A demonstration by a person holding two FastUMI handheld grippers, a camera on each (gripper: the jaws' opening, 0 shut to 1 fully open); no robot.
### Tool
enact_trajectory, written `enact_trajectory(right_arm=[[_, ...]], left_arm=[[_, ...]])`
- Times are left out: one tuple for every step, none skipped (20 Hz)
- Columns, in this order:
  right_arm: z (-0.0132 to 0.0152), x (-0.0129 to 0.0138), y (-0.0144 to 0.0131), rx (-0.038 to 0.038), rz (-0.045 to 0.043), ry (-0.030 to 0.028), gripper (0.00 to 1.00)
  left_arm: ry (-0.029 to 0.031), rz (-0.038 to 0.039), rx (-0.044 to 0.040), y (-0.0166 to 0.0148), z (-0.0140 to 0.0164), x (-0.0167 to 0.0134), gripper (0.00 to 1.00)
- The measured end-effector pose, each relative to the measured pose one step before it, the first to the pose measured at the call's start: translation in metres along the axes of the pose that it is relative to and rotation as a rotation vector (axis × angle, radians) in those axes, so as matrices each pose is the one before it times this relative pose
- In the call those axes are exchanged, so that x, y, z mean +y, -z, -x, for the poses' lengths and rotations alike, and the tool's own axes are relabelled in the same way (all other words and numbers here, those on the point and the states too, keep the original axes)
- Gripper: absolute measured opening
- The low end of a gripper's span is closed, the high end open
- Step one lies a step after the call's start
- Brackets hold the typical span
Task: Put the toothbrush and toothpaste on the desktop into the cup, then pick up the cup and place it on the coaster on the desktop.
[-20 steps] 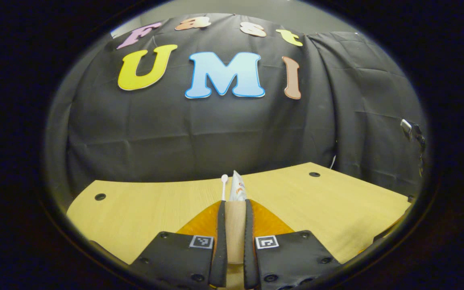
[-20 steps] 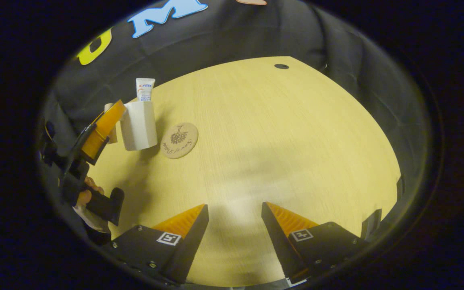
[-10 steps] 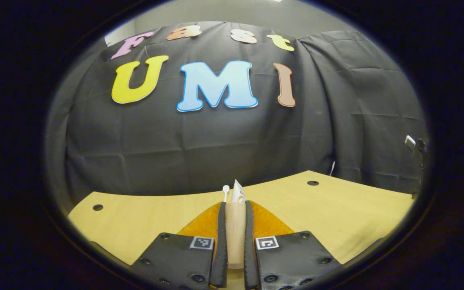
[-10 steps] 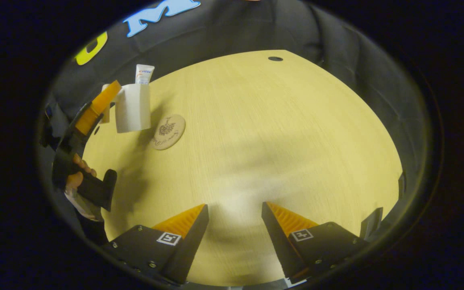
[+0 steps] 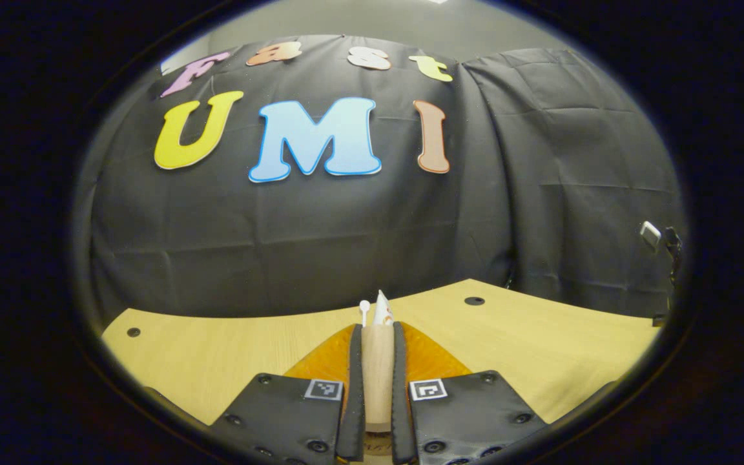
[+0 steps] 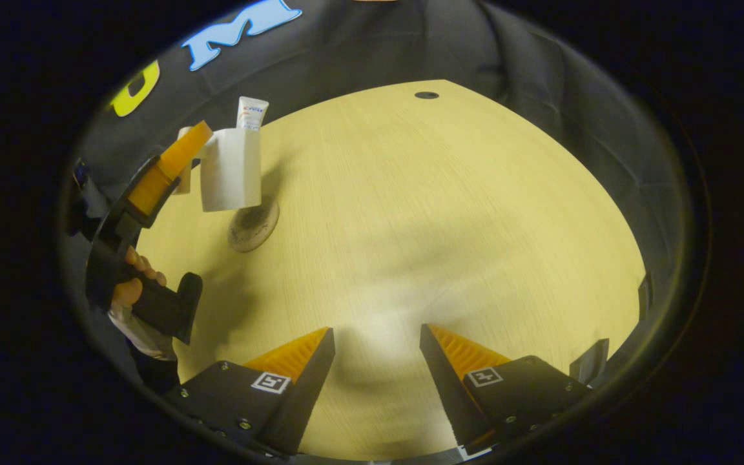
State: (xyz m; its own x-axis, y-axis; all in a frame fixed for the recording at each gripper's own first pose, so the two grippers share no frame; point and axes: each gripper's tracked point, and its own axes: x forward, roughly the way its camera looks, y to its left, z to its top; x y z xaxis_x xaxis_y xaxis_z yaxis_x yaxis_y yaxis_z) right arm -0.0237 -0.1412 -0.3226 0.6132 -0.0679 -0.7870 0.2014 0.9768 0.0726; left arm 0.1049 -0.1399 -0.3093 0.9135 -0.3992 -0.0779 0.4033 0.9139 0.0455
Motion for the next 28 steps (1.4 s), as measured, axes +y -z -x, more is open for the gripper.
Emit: enact_trajectory(right_arm=[[-0.00007, 0.00044, -0.00001, 0.00028, -0.00441, 0.00003, 0.84], [0.00158, -0.00053, -0.00003, 0.00193, -0.00312, 0.00092, 0.83], [-0.00231, -0.00198, 0.00217, 0.00158, -0.00163, -0.00109, 0.84], [-0.00119, -0.00076, 0.00227, 0.00265, 0.00055, 0.00132, 0.83], [-0.00132, -0.00086, 0.00185, 0.00251, -0.00129, -0.00170, 0.84], [-0.00031, 0.00035, -0.00084, -0.00107, -0.00376, -0.00562, 0.84], [-0.00181, 0.00027, -0.00097, 0.00131, 0.00024, -0.00218, 0.84], [-0.00149, 0.00015, -0.00068, 0.00263, 0.00276, -0.00286, 0.84], [-0.00216, 0.00025, -0.00142, 0.00179, 0.00037, -0.00147, 0.84], [-0.00156, 0.00084, -0.00152, 0.00102, -0.00157, -0.00250, 0.84], [-0.00245, 0.00130, -0.00204, 0.00222, -0.00214, -0.00292, 0.84], [-0.00134, 0.00094, -0.00275, 0.00192, -0.00175, -0.00353, 0.84], [-0.00200, -0.00007, -0.00283, -0.00001, -0.00329, -0.00353, 0.84], [-0.00154, 0.00035, -0.00249, 0.00104, -0.00262, -0.00251, 0.84], [-0.00350, -0.00016, -0.00188, 0.00063, -0.00438, -0.00333, 0.84], [-0.00286, -0.00009, -0.00209, -0.00014, -0.00452, -0.00454, 0.84], [-0.00277, 0.00101, -0.00395, -0.00013, -0.00462, -0.00610, 0.84], [-0.00270, 0.00062, -0.00360, 0.00120, -0.00049, -0.00725, 0.83], [-0.00208, -0.00010, -0.00247, -0.00103, 0.00497, -0.00364, 0.83], [-0.00321, -0.00176, -0.00257, -0.00171, 0.00745, -0.00038, 0.84], [0.00061, -0.00097, -0.00171, -0.00024, 0.00352, -0.00245, 0.83], [-0.00031, 0.00004, -0.00190, -0.00018, 0.00056, -0.00310, 0.83], [0.00056, 0.00072, -0.00159, -0.00031, 0.00227, -0.00280, 0.83], [0.00107, 0.00024, -0.00081, 0.00077, 0.00253, -0.00311, 0.83], [0.00153, 0.00047, -0.00076, 0.00102, 0.00360, -0.00322, 0.83], [0.00040, 0.00076, -0.00153, 0.00019, 0.00316, -0.00201, 0.83], [0.00042, 0.00031, -0.00141, 0.00013, 0.00263, -0.00304, 0.83], [0.00195, -0.00036, -0.00263, 0.00035, 0.00122, -0.00345, 0.83]], left_arm=[[-0.00073, 0.00085, 0.00541, 0.00238, -0.00207, -0.00115, 0.28], [-0.00006, -0.00187, -0.00630, -0.00042, -0.00141, -0.00039, 0.23], [-0.00072, -0.00436, -0.00704, -0.00063, -0.00153, -0.00074, 0.19], [-0.00249, -0.00250, -0.00092, 0.00048, -0.00297, -0.00032, 0.23], [-0.00975, -0.00352, 0.00283, 0.00053, -0.00109, 0.00156, 0.19], [-0.00044, 0.00076, -0.00303, -0.00017, -0.00080, -0.00007, 0.24], [-0.00317, 0.00065, -0.00292, -0.00011, 0.00201, -0.00034, 0.19], [-0.00166, -0.00389, 0.00166, -0.00012, 0.00077, 0.00061, 0.24], [-0.00306, -0.00426, 0.00193, 0.00130, 0.00045, 0.00013, 0.24], [0.00011, -0.00111, 0.00384, 0.00039, 0.00265, -0.00068, 0.24], [-0.00403, -0.00392, 0.00203, 0.00087, 0.00310, 0.00052, 0.24], [-0.00435, -0.00263, 0.00487, 0.00110, 0.00367, 0.00029, 0.24], [-0.00192, 0.00118, 0.00586, 0.00197, 0.00468, -0.00047, 0.24], [-0.00342, -0.00076, 0.00723, 0.00204, 0.00517, 0.00015, 0.28], [-0.00427, -0.00059, 0.00876, 0.00158, 0.00537, 0.00103, 0.23], [-0.00422, 0.00202, 0.00806, 0.00217, 0.00594, 0.00133, 0.23], [-0.00644, 0.00603, 0.00798, 0.00256, 0.00592, 0.00245, 0.24], [-0.00436, 0.01030, 0.00662, 0.00339, 0.00574, 0.00186, 0.23], [-0.00684, 0.01130, 0.00547, 0.00287, 0.00543, 0.00258, 0.23], [-0.00527, 0.01156, 0.00588, 0.00276, 0.00517, 0.00148, 0.28], [-0.00509, 0.00989, 0.00576, 0.00210, 0.00348, 0.00171, 0.23], [-0.00638, 0.00462, 0.00453, 0.00276, 0.00358, 0.00220, 0.23], [-0.00450, 0.00111, 0.00337, 0.00251, 0.00291, -0.00082, 0.23], [-0.00347, -0.00234, 0.00439, 0.00297, 0.00369, 0.00009, 0.25], [-0.00397, -0.00343, 0.00567, 0.00120, 0.00230, 0.00047, 0.24], [-0.00702, -0.00478, 0.00588, 0.00354, 0.00354, 0.00085, 0.25], [-0.00945, 0.00026, 0.00940, 0.00414, 0.00337, 0.00247, 0.28], [-0.00586, 0.00286, 0.01212, 0.00530, 0.00425, 0.00181, 0.28]])
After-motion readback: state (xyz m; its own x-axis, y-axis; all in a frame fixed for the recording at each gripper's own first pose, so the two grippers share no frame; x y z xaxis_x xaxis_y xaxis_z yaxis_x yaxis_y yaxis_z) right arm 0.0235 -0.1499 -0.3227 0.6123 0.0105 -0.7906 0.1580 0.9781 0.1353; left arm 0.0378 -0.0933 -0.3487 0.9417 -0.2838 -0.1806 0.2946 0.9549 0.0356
